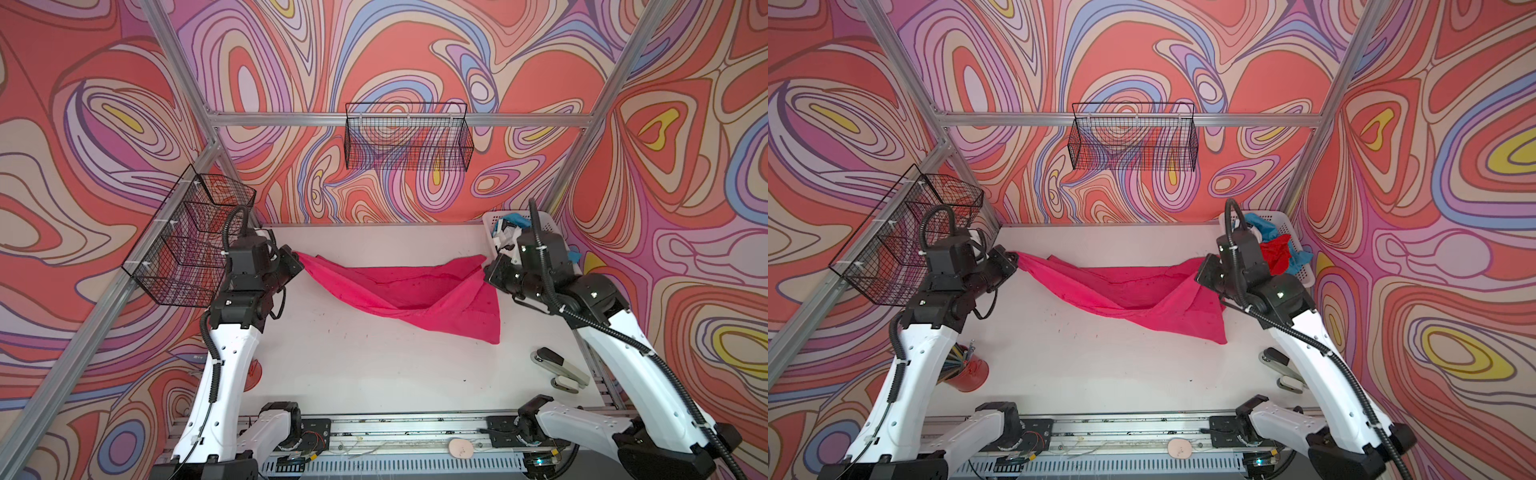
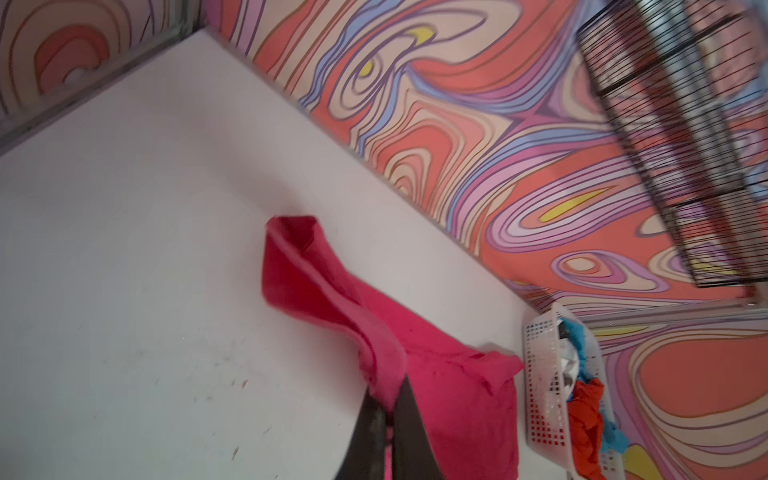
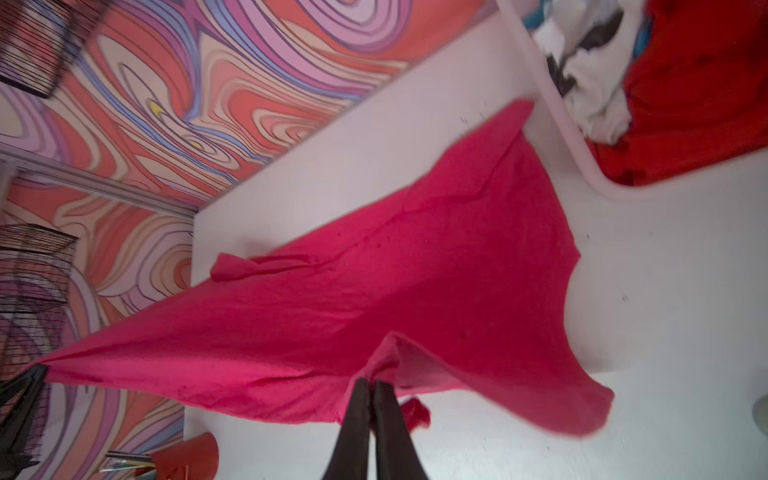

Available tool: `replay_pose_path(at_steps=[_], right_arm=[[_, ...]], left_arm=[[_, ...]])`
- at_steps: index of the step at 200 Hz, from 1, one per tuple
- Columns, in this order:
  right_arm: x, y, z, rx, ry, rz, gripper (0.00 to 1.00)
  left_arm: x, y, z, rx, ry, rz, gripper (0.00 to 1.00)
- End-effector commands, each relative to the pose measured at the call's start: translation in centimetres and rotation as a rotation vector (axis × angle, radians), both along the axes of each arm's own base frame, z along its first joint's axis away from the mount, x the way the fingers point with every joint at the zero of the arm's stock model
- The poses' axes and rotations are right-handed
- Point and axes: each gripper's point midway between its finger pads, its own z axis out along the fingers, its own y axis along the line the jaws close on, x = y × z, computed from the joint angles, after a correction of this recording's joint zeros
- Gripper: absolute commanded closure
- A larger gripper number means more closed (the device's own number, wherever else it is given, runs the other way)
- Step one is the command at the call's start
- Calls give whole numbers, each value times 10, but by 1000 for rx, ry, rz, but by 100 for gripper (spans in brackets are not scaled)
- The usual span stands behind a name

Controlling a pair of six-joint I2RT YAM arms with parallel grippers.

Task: Fold and stack the t-shirts
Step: 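Lift the pink t-shirt high with both grippers, stretching it between them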

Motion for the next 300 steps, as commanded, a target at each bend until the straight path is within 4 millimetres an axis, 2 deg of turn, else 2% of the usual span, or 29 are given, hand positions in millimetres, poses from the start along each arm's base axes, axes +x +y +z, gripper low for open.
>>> replay_pose_path(at_steps=[1,19,35,53,66,87,121,140,146,170,202,218,222,223,226,242,254,269,300], right_arm=[[9,-13,58,-111,-125,-17,100],[13,-19,116,-120,-266,-33,100],[9,-24,167,-99,-405,-44,100],[3,-26,213,-76,-545,-43,100],[-1,-26,240,-61,-628,-33,100],[-9,-23,281,-41,-783,-12,100],[-10,-24,332,-58,-1001,-37,100],[3,-28,347,-124,-1072,-104,100],[9,-28,350,-137,-1090,-126,100],[40,-30,357,-222,-1141,-191,100],[109,-72,337,-162,-1130,-227,100],[129,-74,331,-183,-1157,-226,100],[128,-76,335,-187,-1175,-229,100],[135,-75,331,-191,-1167,-227,100],[144,-75,326,-198,-1162,-224,100],[159,-83,327,-202,-1188,-230,100],[165,-92,331,-180,-1216,-239,100],[164,-100,339,-150,-1257,-243,100],[140,-105,361,-149,-1342,-233,100]], left_arm=[[1,-5,76,10,-202,-39,100],[-1,-10,125,3,-326,-65,100],[-3,-14,161,-5,-415,-87,100],[-10,-17,198,-5,-510,-101,100],[-14,-17,221,0,-566,-102,100],[-19,-16,248,8,-633,-100,100],[-8,-10,269,2,-674,-65,100],[12,-9,269,-19,-674,-55,100],[18,-8,275,-29,-700,-50,100],[55,-9,272,-65,-693,-62,100],[110,-11,257,-101,-668,-73,100],[138,-12,249,-106,-661,-84,100],[145,-13,247,-109,-659,-87,100],[146,-13,246,-110,-657,-88,100],[150,-13,248,-112,-663,-92,100],[173,-16,250,-119,-692,-114,100],[185,-16,256,-122,-722,-122,100],[191,-17,272,-124,-784,-132,100],[188,-12,293,-135,-882,-128,100]])
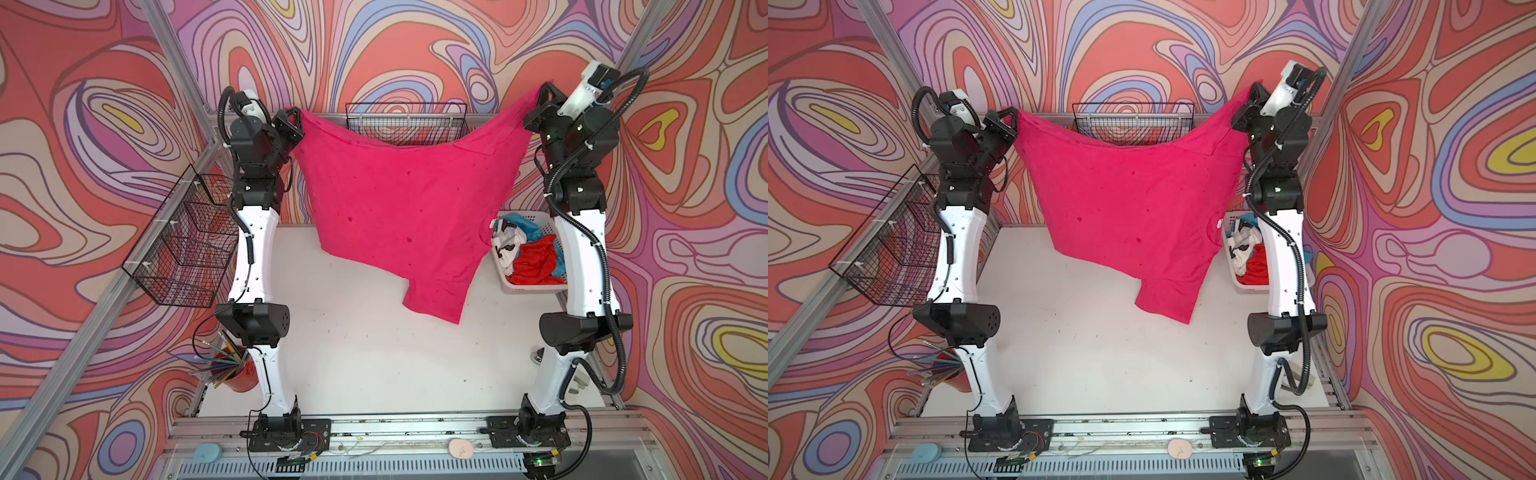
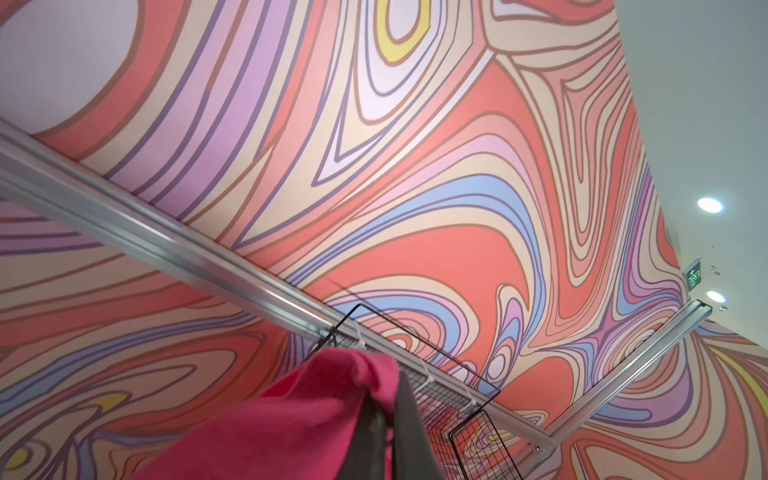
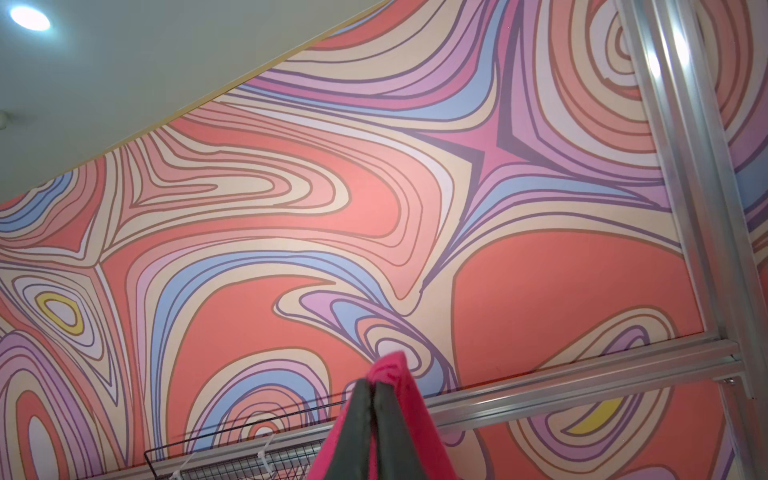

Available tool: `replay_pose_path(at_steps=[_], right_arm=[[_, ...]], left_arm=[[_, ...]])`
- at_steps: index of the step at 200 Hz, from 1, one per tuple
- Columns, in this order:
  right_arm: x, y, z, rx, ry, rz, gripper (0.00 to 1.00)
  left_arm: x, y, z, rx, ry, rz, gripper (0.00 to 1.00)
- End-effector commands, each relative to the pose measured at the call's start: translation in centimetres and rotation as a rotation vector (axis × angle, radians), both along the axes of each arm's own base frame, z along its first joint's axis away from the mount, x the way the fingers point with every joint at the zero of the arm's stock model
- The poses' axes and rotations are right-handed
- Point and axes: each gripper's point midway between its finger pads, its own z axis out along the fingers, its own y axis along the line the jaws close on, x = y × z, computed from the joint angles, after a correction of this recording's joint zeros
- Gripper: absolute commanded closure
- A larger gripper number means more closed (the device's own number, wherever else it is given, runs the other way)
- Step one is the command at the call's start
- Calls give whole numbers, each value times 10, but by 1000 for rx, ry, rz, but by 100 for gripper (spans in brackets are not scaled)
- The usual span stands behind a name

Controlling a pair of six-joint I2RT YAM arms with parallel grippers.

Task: Fold and stack the t-shirts
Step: 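Lift the pink t-shirt high with both grippers, stretching it between them, then swing the hanging shirt away from the robot with both grippers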

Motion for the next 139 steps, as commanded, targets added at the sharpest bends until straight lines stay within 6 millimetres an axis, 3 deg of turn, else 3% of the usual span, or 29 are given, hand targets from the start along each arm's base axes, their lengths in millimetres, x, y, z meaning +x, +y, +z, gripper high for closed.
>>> replay_pose_path(at_steps=[1,23,43,46,66,78,92,104,117,139], right_arm=[[-67,-2,73,-2,-251,40,100],[-88,2,84,-24,-268,72,100],[-93,8,74,-29,-216,106,100],[-103,8,77,-29,-217,113,100],[-117,13,58,-35,-133,147,100],[-128,17,36,-25,-83,174,100],[-138,20,-3,-1,-4,209,100],[-144,23,-42,18,87,232,100],[-145,24,-103,53,220,251,100],[-155,27,-218,139,451,278,100]], left_arm=[[-35,4,61,-18,-203,-9,100],[-44,5,66,2,-221,-25,100],[-55,6,63,11,-226,-32,100],[-58,7,63,12,-227,-32,100],[-72,8,45,22,-210,-61,100],[-77,7,16,25,-165,-87,100],[-95,7,-15,17,-143,-101,100],[-103,7,-60,4,-87,-111,100],[-115,3,-106,6,-23,-137,100],[-133,-4,-200,11,129,-163,100]])
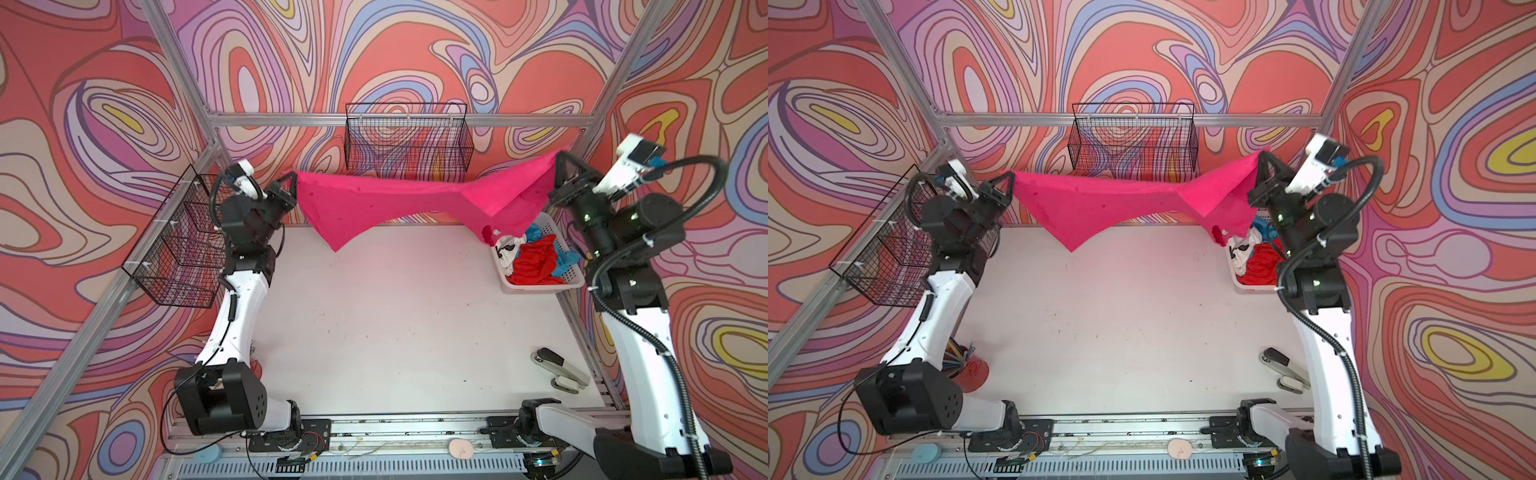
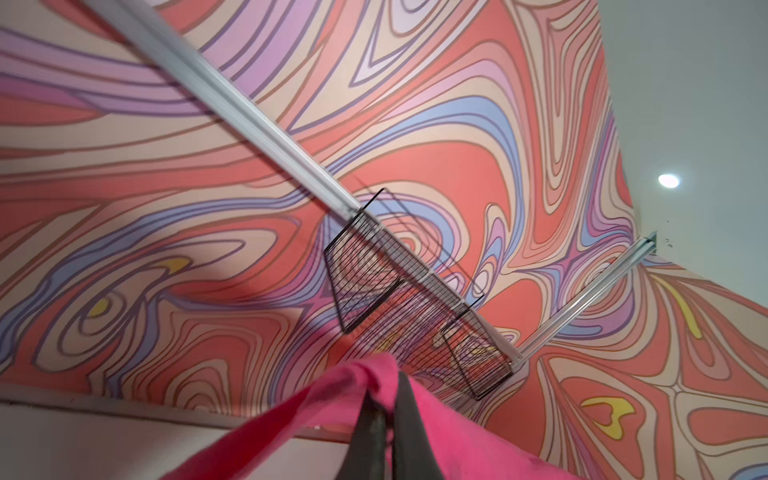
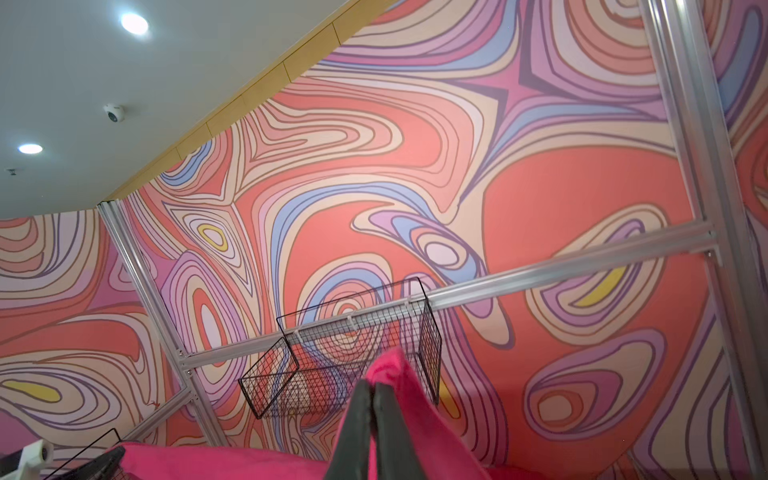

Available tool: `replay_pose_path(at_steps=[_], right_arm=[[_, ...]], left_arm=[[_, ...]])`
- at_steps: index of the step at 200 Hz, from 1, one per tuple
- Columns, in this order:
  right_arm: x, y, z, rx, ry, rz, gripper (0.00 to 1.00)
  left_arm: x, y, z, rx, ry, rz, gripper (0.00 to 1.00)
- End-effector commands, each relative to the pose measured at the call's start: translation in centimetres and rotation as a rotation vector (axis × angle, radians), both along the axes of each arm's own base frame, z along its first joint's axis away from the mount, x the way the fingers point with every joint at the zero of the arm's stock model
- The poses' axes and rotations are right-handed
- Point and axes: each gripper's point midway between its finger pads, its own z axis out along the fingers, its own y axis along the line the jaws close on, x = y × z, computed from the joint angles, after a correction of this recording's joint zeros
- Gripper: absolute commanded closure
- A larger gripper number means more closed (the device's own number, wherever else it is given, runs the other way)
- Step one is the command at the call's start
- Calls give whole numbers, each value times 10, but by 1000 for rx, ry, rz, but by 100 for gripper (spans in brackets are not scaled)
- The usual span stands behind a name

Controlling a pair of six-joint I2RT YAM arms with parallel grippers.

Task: Fold and stack the t-shirts
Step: 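Swing the hanging shirt away from the robot with both grippers, then lower the shirt flat onto the table and pull both grippers toward the robot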

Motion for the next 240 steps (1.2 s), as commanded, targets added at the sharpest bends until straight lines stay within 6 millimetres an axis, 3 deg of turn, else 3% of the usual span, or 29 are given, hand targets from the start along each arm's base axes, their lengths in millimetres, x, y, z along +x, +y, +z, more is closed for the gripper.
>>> replay_pose_path(at_steps=[1,22,39,54,86,115,164,195,240], right_arm=[[7,7,-126,78,301,55,100],[-16,10,-226,163,505,77,100],[-38,11,-287,238,644,73,100],[-57,15,-322,292,743,84,100],[-85,16,-368,355,930,63,100],[-107,17,-390,356,1080,44,100],[-146,13,-418,388,1271,-23,100],[-165,1,-417,381,1330,-110,100],[-181,-14,-417,358,1386,-218,100]], left_arm=[[-23,-11,-59,15,32,-64,100],[-45,-16,-149,3,200,-80,100],[-66,-17,-210,-33,334,-78,100],[-86,-18,-258,-67,458,-68,100],[-118,-14,-309,-87,649,-17,100],[-146,-8,-329,-86,769,42,100],[-192,9,-328,-46,867,168,100],[-204,8,-318,-41,885,172,100],[-236,13,-343,-28,1060,232,100]])
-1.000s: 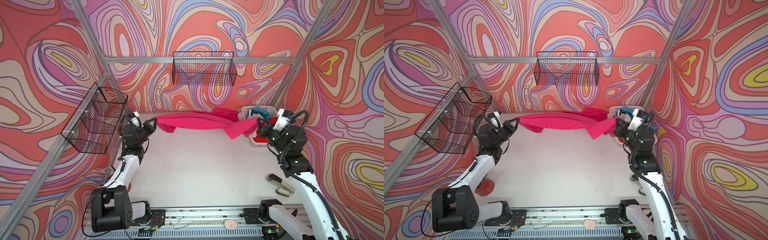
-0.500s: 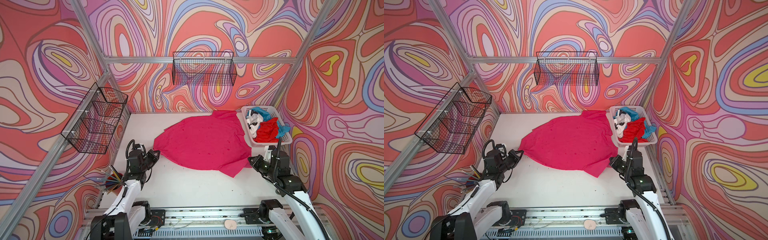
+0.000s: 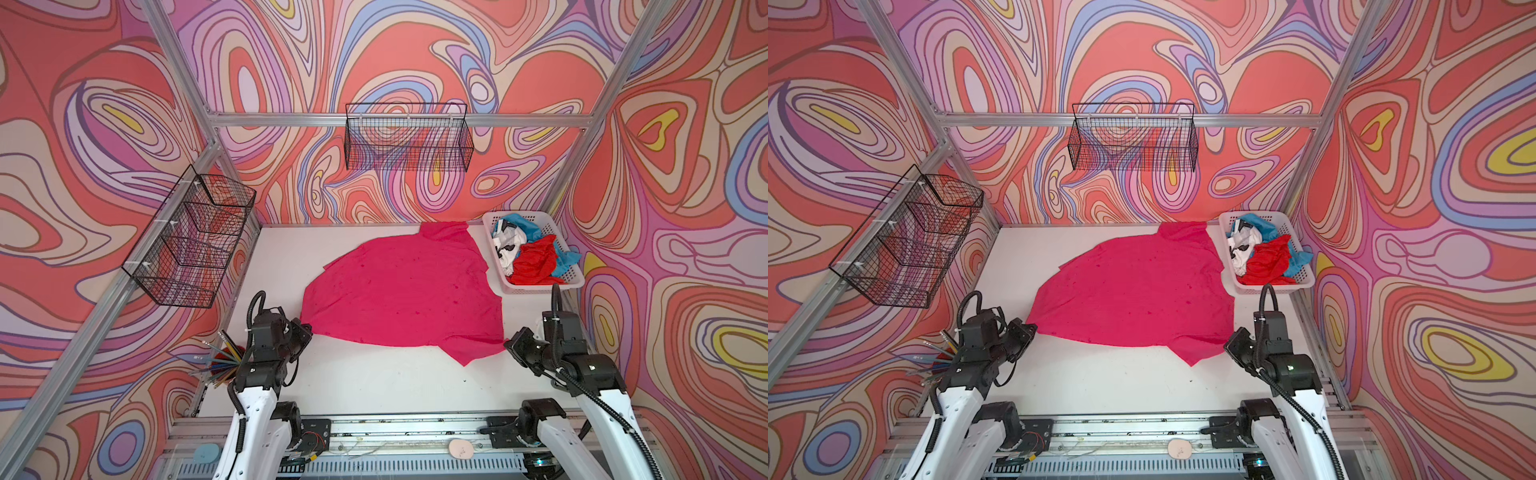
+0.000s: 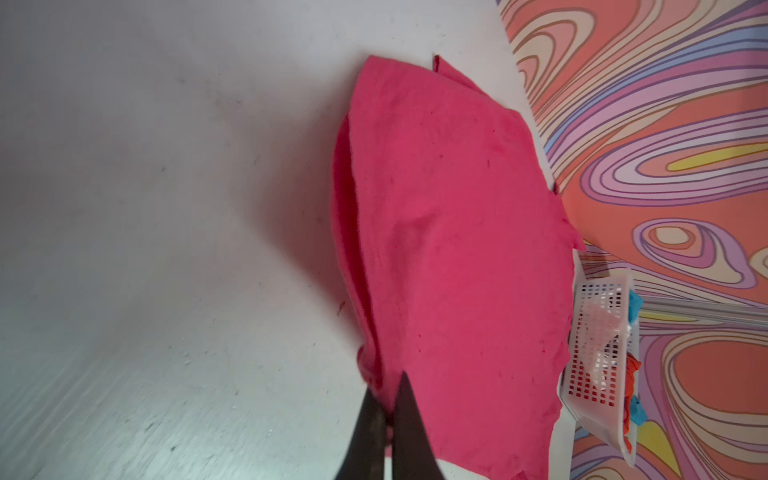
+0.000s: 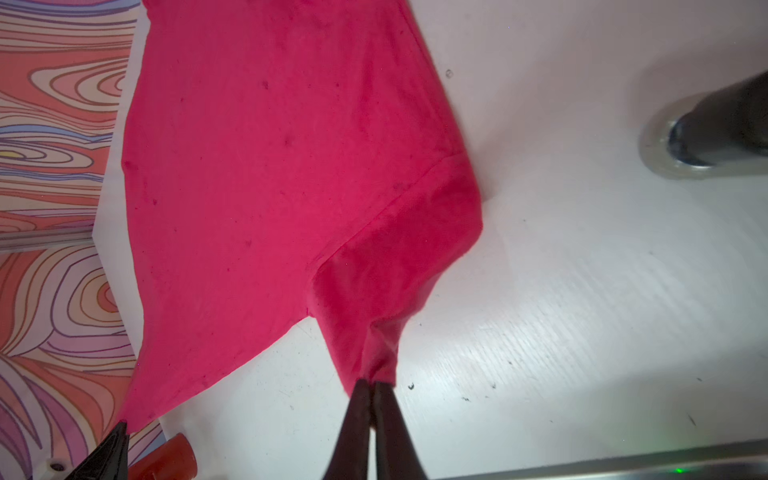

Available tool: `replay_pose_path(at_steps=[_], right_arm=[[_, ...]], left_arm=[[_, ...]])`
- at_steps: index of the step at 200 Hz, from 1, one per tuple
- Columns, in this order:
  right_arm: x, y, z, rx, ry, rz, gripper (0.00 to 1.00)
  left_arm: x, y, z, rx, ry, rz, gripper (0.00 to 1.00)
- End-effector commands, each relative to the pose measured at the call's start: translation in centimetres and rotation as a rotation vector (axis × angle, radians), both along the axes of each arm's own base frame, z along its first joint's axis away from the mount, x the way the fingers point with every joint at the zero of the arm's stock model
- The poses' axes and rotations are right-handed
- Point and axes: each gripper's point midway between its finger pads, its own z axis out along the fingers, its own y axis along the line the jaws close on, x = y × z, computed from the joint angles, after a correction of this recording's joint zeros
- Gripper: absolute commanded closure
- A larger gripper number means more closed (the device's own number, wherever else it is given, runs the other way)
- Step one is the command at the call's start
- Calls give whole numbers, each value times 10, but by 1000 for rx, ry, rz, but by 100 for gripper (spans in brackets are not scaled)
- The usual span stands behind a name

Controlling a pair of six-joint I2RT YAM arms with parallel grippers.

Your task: Fold and stack the t-shirts

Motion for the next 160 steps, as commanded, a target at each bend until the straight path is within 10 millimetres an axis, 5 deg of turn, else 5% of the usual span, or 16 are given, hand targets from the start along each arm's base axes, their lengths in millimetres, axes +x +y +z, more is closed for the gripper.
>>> replay_pose_path(at_steps=[1,81,86,103,122,160], right_arm=[[-19,-14,-5,-54,89,-65,100],[-44,-4,-39,4,231,-49,100],[-46,-4,-41,4,244,-46,99],[-41,-6,-37,-13,231,-41,73],[-25,-10,-24,-54,189,-25,63],[33,-1,-3,-91,85,104,61]], left_arm=[[-27,8,-14,30,132,48,100],[-48,13,-29,52,217,79,100],[-48,13,-30,51,220,78,92],[-47,14,-26,59,210,83,68],[-39,19,-9,89,153,89,46],[11,25,30,167,27,44,39]])
